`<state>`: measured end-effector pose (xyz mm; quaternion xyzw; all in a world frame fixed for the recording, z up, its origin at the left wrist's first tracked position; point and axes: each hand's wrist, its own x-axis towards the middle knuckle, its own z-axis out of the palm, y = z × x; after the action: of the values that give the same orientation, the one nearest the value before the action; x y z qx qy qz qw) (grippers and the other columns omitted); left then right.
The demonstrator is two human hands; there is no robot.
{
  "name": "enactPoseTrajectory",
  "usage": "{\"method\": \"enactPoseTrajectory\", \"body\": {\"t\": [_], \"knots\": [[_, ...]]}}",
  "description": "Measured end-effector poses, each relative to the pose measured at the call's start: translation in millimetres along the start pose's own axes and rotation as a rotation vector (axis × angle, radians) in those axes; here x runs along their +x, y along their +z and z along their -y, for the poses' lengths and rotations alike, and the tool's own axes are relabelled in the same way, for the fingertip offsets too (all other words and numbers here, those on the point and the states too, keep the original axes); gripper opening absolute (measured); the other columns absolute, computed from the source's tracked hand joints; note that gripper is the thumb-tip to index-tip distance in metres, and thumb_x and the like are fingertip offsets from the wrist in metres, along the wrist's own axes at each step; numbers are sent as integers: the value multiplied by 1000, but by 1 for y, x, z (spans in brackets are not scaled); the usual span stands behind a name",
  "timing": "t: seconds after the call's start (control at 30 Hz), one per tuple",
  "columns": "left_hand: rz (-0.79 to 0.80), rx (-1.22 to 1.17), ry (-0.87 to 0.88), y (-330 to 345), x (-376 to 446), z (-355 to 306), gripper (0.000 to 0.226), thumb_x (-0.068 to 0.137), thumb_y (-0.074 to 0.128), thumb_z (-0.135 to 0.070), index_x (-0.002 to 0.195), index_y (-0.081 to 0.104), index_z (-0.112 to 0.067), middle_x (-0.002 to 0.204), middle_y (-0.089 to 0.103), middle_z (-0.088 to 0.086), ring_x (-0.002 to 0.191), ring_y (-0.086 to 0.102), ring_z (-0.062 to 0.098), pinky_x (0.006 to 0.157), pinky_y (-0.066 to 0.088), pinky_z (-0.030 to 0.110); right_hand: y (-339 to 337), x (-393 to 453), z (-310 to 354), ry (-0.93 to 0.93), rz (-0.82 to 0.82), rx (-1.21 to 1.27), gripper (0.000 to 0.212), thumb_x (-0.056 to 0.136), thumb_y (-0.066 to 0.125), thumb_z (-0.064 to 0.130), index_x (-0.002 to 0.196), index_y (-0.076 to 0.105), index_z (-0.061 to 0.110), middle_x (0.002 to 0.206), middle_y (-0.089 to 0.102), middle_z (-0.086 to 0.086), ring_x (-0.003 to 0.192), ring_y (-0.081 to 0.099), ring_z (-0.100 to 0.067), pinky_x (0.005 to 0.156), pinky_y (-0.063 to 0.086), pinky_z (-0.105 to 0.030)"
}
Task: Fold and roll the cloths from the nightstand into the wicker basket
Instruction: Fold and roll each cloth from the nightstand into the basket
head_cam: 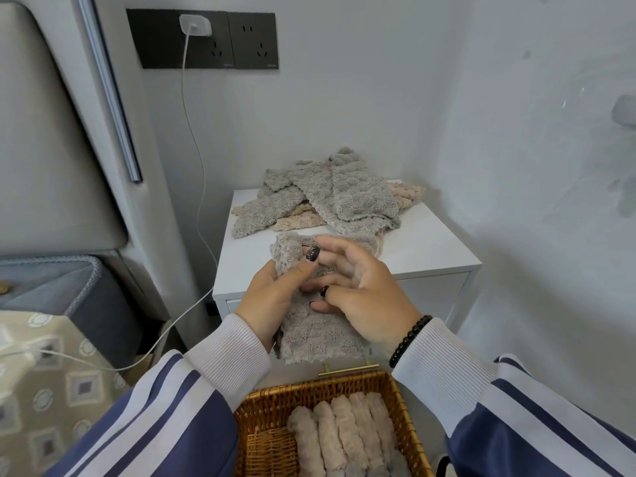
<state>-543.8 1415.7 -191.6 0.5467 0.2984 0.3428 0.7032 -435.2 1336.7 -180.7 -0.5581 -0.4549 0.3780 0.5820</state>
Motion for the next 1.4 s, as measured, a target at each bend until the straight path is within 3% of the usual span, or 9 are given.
{"method": "enactPoseTrajectory", "body": {"t": [0.13,0.3,0.5,0.7,0.8,0.93,1.1,1.2,1.4], "knots": [[-129,32,-49,0,2,-1,23,96,53,-24,112,65,-12,104,72,15,99,67,36,90,53,51,-4,-4,6,-4,-57,-6,56,84,45,-20,119,52,22,115,65,12,87,71,-12,68,58,-24],[-189,-88,-119,1,-1,-8,24,97,54,-27,108,67,-10,96,74,14,89,71,32,82,56,46,-26,-1,14,-85,-566,-277,40,81,65,5,114,54,27,110,60,14,92,60,-3,79,54,-23],[-132,-399,-167,-3,-8,-12,24,88,54,-23,98,70,-8,94,73,11,85,69,32,84,53,44,-36,1,9,345,-137,322,45,69,78,16,110,65,1,95,71,-9,80,70,-20,77,57,-35],[-42,-228,-60,-15,-7,-11,30,61,64,-16,89,71,-13,85,72,7,76,69,23,77,52,37,-39,1,0,196,-208,-216,92,41,85,64,117,67,15,116,69,-1,110,62,-15,100,47,-36],[27,36,-14,-27,-3,-7,37,55,72,-21,91,74,-20,93,72,8,84,68,26,75,53,37,-43,-5,6,171,-150,-333,54,65,84,45,107,70,14,92,71,1,81,66,-17,75,50,-19],[252,311,-23,-34,-4,0,65,48,81,-37,109,68,-19,98,75,10,89,71,26,73,57,31,-41,-10,8,161,11,-496,31,66,85,37,88,74,19,85,74,-8,74,67,-21,69,52,-32],[350,404,-124,-27,-9,9,54,68,76,-46,111,69,-14,106,73,9,100,69,27,89,54,38,-37,-13,2,216,114,-561,50,62,85,41,106,71,22,99,73,6,95,67,-11,92,53,-38],[250,339,-127,-21,-12,7,36,81,71,-40,104,69,-12,102,74,10,97,69,29,90,53,43,-43,-11,5,288,152,-470,73,51,88,50,113,65,19,109,70,1,102,66,-15,95,52,-41],[28,257,-60,-22,-8,-8,24,84,57,-37,87,69,-16,78,74,1,73,68,18,72,54,33,-69,-13,15,396,53,-25,46,61,83,10,104,65,7,86,74,-6,77,68,-19,74,59,-35]]}}
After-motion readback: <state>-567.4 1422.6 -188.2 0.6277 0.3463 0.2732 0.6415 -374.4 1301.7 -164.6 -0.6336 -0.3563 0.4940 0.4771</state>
